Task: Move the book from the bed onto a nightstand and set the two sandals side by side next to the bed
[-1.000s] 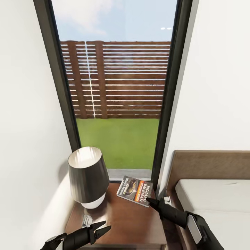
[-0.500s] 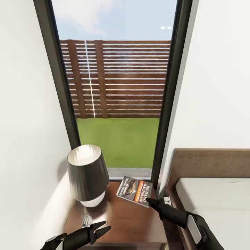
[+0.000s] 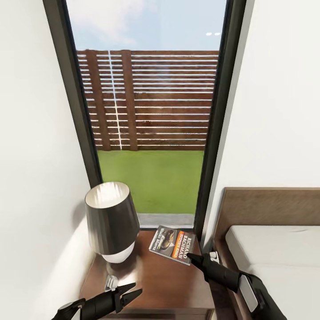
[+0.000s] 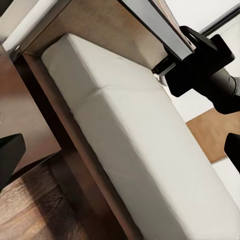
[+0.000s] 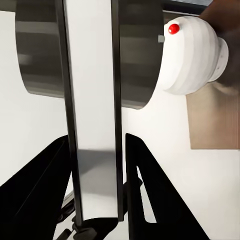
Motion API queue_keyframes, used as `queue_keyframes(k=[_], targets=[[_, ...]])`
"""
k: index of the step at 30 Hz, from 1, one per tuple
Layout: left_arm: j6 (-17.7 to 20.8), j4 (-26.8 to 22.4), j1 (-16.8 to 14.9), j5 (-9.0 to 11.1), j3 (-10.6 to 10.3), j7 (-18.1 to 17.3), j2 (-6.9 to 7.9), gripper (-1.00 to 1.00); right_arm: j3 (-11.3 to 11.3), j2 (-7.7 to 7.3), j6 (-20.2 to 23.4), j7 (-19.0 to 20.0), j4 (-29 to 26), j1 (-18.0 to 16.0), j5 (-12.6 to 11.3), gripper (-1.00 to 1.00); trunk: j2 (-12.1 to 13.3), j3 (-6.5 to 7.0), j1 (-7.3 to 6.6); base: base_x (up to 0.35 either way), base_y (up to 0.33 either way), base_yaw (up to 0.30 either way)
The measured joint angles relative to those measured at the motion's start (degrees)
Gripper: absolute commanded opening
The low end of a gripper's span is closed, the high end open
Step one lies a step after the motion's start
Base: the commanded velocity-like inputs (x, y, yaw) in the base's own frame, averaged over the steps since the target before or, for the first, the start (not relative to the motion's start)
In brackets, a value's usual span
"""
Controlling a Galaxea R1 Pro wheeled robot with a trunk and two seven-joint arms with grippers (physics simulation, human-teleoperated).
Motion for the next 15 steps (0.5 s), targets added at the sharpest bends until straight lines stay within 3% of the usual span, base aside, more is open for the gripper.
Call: queue_keyframes(k=[10, 15], targets=[[0.1, -0.5, 0.0, 0.0, 0.0, -0.1, -0.08, 1.00, 0.0, 0.06, 0.0, 0.0, 0.0, 0.0, 0.1, -1.00, -4.0, -1.80, 2.20, 0.000, 0.000, 0.000], [2.4, -5.6, -0.2, -0.2, 0.1, -0.3, -0.64, 1.00, 0.1, 0.06, 0.0, 0.0, 0.0, 0.0, 0.1, -1.00, -6.0, -2.69, 3.30, 0.000, 0.000, 0.000]])
